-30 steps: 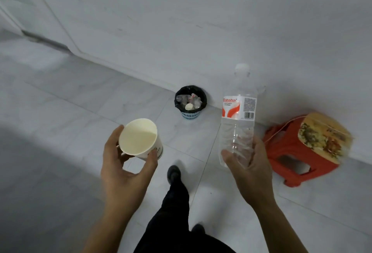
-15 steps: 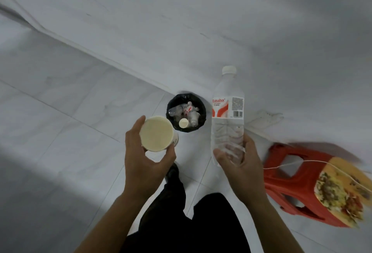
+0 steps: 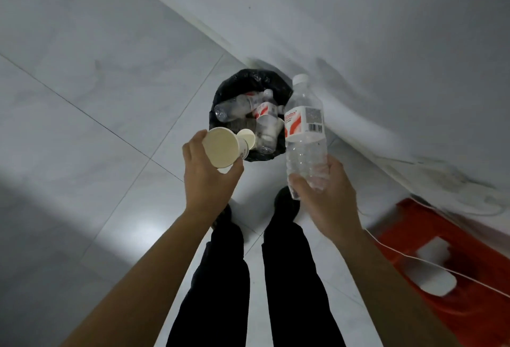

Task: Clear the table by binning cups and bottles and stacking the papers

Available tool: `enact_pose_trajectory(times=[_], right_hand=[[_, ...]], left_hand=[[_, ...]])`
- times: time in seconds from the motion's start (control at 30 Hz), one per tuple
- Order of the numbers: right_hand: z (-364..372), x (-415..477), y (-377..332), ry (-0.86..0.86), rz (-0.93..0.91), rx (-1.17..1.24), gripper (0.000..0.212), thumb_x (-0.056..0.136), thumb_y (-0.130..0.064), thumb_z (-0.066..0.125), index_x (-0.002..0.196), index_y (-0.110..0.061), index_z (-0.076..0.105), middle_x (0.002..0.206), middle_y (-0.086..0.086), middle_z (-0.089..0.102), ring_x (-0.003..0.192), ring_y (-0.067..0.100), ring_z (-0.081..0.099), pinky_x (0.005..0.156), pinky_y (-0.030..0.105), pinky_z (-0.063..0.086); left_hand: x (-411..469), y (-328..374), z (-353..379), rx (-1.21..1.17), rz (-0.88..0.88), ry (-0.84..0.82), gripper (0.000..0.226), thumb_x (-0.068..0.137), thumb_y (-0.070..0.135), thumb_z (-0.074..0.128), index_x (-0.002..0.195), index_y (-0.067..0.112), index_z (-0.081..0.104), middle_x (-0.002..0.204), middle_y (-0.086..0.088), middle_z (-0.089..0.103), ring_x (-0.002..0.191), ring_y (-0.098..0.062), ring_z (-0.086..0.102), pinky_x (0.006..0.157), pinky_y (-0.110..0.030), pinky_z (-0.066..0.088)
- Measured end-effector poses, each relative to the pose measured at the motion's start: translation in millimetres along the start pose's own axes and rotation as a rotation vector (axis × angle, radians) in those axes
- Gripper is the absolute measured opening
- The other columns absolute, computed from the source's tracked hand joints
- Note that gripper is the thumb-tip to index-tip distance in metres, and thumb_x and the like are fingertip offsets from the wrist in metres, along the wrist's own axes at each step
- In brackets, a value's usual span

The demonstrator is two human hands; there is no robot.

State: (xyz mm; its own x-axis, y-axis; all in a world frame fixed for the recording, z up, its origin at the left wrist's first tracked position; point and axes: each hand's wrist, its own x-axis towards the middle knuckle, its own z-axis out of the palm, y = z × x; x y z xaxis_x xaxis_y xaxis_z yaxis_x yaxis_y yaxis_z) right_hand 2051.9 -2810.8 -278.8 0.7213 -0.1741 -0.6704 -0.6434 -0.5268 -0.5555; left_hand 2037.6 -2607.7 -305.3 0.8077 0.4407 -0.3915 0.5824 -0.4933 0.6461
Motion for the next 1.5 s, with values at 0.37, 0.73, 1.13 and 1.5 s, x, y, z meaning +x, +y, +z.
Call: enact_pose_trajectory(times=[0.37,0.73,1.13,1.5], right_hand=[[119.7,210.1,97.5,-0.039,-0.125,-0.274,0.079,0.093,-0.058,0.053,0.157,-0.034,0.013,0.127,0.014,0.055,0.089,0.02,0.058,0.058,0.013,0.035],[135.8,239.1,91.6,-0.061,-0.163,-0.508,0.084,0.093,-0.068,0.037,0.157,-0.031,-0.001,0.155,0.017,0.022,0.134,0.037,0.041,0.106,0.048,0.042],[54.0,20.5,-21.7,-0.148,-0.503,-0.434,0.054,0.103,-0.049,0.034,0.149,-0.02,0.035,0.147,0.005,0.044,0.133,0.02,0.042,0.105,0.045,0.043],[-58.9,-269.1,-239.0,-0.196,-0.909,-0.047,0.053,0.099,-0.046,0.047,0.147,-0.026,0.042,0.141,-0.013,0.048,0.13,0.003,0.048,0.105,0.034,0.046]], left_hand=[[99.6,-146.3,178.1,0.135,-0.106,-0.089,0.078,0.092,0.036,0.064,0.154,0.019,0.02,0.143,-0.013,0.036,0.126,-0.031,0.044,0.098,-0.045,0.047],[87.4,-182.9,190.3,0.417,0.069,-0.269,0.071,0.099,0.051,0.043,0.156,0.017,0.018,0.163,-0.015,0.01,0.147,-0.038,0.015,0.109,-0.055,0.034],[-21.3,-57.9,-51.5,0.096,-0.011,-0.13,0.06,0.103,0.039,0.039,0.155,0.016,0.021,0.159,-0.002,0.029,0.145,-0.02,0.027,0.116,-0.041,0.029],[-224.3,96.3,-343.9,-0.253,0.078,0.444,0.059,0.097,0.033,0.055,0.15,0.024,0.033,0.147,0.012,0.041,0.132,-0.001,0.043,0.108,-0.039,0.043]])
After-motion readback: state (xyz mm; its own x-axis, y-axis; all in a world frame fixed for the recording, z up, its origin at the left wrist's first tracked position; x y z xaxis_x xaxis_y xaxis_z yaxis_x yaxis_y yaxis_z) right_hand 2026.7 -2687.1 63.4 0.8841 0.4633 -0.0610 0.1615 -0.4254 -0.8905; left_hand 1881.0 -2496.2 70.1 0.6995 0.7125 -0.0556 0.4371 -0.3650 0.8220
